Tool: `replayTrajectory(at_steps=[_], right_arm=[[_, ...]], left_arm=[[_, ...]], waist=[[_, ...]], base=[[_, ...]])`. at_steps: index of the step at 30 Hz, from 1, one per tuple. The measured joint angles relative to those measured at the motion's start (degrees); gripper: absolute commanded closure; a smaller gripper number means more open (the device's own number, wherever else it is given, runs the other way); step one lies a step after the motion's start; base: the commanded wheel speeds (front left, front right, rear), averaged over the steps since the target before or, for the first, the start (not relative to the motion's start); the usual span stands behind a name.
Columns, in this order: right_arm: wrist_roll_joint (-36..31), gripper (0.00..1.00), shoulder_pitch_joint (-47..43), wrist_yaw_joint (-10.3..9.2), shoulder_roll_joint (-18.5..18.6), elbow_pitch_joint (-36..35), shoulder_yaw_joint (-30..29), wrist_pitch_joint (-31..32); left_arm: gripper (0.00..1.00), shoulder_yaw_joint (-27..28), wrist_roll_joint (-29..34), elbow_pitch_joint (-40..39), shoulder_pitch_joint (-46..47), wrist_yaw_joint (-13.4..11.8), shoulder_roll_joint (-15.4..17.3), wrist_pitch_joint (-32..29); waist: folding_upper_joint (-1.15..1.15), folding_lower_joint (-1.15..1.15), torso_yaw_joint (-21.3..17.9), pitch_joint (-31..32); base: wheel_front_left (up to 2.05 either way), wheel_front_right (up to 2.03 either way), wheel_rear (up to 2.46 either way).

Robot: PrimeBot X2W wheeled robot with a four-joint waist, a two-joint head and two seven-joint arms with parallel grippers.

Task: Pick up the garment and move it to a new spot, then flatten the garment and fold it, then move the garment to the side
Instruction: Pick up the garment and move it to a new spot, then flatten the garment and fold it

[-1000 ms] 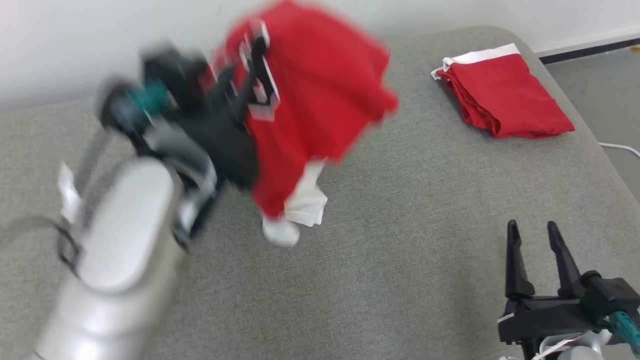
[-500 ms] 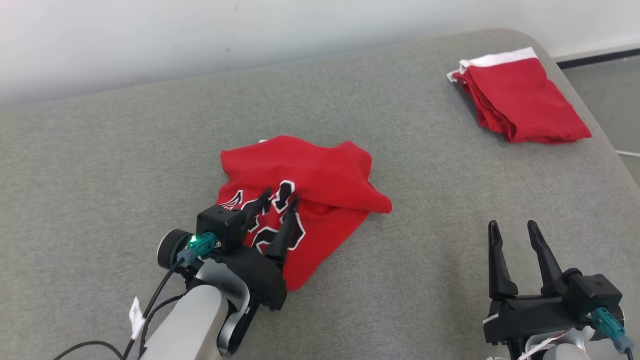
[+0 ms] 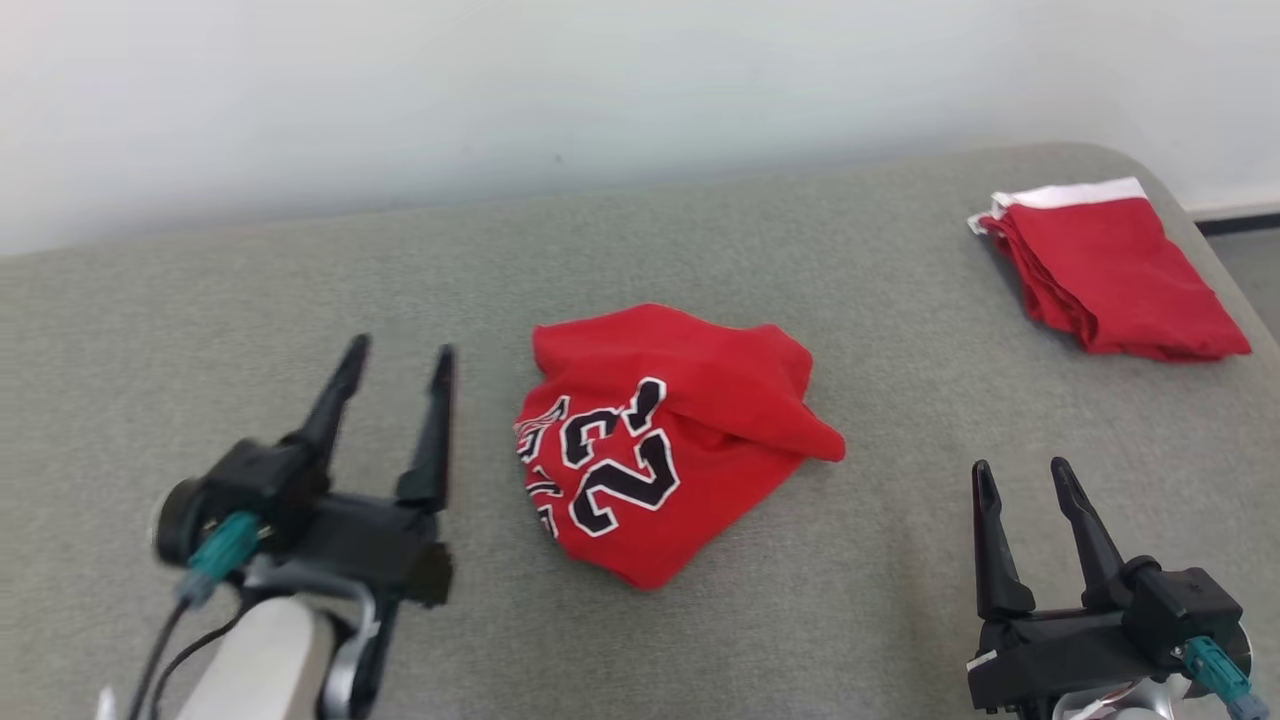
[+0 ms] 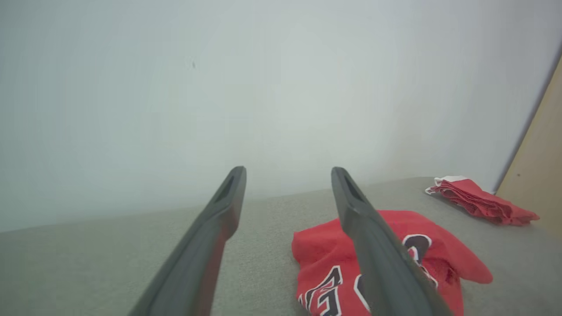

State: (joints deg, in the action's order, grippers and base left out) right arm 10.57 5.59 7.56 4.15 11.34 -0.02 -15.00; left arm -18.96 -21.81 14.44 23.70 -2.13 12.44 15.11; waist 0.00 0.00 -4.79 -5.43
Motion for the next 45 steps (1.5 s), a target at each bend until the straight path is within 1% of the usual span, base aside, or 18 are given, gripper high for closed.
replayTrajectory(at_steps=[2, 3, 4, 7, 11, 14, 16, 20, 25, 30, 39, 45], right_arm=[[-0.01, 0.0, -0.19, 0.0, 0.09, -0.18, 0.25, 0.0], [-0.01, 0.0, -0.19, 0.0, 0.09, -0.18, 0.25, 0.0], [-0.01, 0.0, -0.49, 0.0, 0.21, -0.23, 0.36, 0.0], [-0.09, 0.0, -0.99, 0.0, 0.37, -0.38, 0.3, 0.0], [-0.12, 0.0, -1.25, 0.0, 0.52, -0.62, 0.3, 0.01], [-0.18, 0.0, -1.55, 0.0, 0.53, -0.76, 0.38, 0.0], [-0.32, 0.0, -1.78, 0.0, 0.53, -0.87, 0.76, 0.01], [-0.35, 0.0, -2.55, 0.0, 0.69, -1.25, 0.9, 0.0], [-0.19, 0.0, -4.19, 0.0, 0.83, -1.34, 1.2, 0.0], [0.05, 0.0, -5.15, 0.0, 0.85, -0.73, 1.41, 0.0], [0.43, 0.0, -5.56, 0.0, 0.81, 0.56, 1.8, 0.01], [0.43, 0.0, -5.67, 0.0, 0.74, 0.99, 1.81, 0.0]], left_arm=[[0.0, 2.53, 0.19, -1.85, -2.52, -0.55, 0.86, 0.0], [0.0, 2.53, 0.19, -1.85, -2.52, -0.55, 0.86, 0.0], [0.0, 4.7, 0.69, -3.54, -5.15, -0.93, 1.46, 0.0], [0.0, 7.35, 1.48, -6.34, -9.17, -1.16, 1.67, 0.0], [0.0, 9.73, 2.5, -8.82, -12.89, -1.14, 1.48, 0.01], [0.0, 11.9, 3.69, -10.72, -16.36, -0.85, 0.35, 0.0], [0.0, 13.16, 4.11, -11.65, -18.27, -0.16, -0.73, 0.01], [0.0, 14.99, 5.39, -11.98, -21.26, 2.43, -2.27, 0.01], [0.0, 18.06, 6.5, -11.84, -22.76, 5.78, -4.09, 0.0], [0.0, 20.34, 7.91, -10.95, -24.32, 7.7, -5.67, 0.01], [0.0, 21.59, 9.58, -9.14, -24.79, 9.17, -7.17, 0.01], [0.0, 21.93, 10.22, -8.62, -24.76, 9.32, -7.67, 0.01]], waist=[[0.0, 0.0, 0.97, 0.63], [0.0, 0.0, 0.97, 0.63], [0.0, 0.0, 1.92, 1.23], [0.0, 0.0, 3.27, 2.04], [0.0, 0.0, 4.44, 2.69], [0.0, 0.0, 5.34, 3.09], [0.0, 0.0, 5.73, 3.22], [0.0, 0.0, 6.25, 3.36], [0.0, 0.0, 6.68, 3.85], [0.0, 0.0, 6.84, 4.66], [0.0, 0.0, 7.33, 4.8], [0.0, 0.0, 7.68, 4.89]], base=[[0.0, 0.0, 0.0], [0.0, 0.0, 0.0], [0.0, 0.0, 0.0], [0.0, 0.0, 0.0], [0.0, 0.0, 0.0], [0.0, 0.0, 0.0], [0.0, 0.0, 0.0], [0.0, 0.0, 0.0], [0.0, 0.0, 0.0], [0.0, 0.0, 0.0], [0.0, 0.0, 0.0], [0.0, 0.0, 0.0]])
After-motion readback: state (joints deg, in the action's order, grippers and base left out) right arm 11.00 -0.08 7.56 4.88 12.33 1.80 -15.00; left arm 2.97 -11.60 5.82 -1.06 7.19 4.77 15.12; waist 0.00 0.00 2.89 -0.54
